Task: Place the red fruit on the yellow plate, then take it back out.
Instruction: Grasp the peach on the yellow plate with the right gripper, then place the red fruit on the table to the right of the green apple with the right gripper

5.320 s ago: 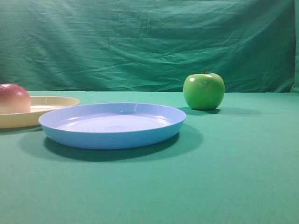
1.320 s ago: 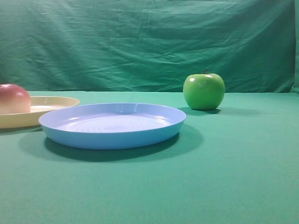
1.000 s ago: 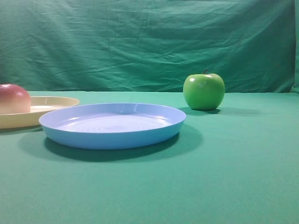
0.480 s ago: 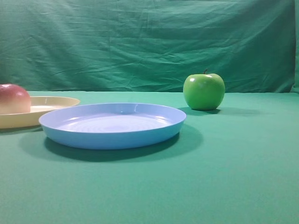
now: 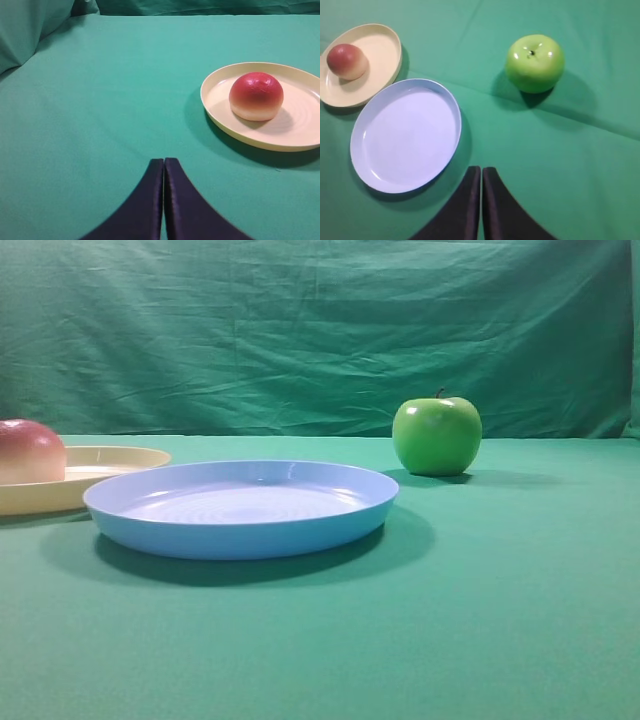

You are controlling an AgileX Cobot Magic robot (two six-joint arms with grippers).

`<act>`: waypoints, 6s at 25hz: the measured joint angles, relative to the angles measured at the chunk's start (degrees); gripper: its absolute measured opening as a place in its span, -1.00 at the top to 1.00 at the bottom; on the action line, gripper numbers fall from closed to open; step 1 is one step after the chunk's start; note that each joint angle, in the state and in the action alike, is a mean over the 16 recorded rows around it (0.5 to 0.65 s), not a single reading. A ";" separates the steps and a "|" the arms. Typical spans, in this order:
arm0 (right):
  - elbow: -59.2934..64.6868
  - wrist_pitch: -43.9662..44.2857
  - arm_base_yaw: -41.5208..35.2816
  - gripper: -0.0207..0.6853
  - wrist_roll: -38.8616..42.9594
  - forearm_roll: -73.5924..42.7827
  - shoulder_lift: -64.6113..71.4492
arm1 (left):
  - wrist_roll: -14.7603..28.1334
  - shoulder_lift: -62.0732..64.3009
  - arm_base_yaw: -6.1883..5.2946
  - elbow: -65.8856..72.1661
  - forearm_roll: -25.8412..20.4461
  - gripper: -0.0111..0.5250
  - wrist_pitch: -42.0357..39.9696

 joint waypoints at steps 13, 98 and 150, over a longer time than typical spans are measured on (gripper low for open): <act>-17.03 -4.03 17.96 0.93 -5.77 1.07 21.49 | 0.00 0.00 0.00 0.00 0.00 0.96 0.00; -47.15 3.90 27.24 0.46 16.92 -25.49 38.78 | 0.00 0.00 0.00 0.00 0.00 0.96 0.00; 20.09 -28.51 5.46 -0.76 27.15 -26.95 5.94 | 0.00 0.00 0.00 0.00 0.00 0.96 0.00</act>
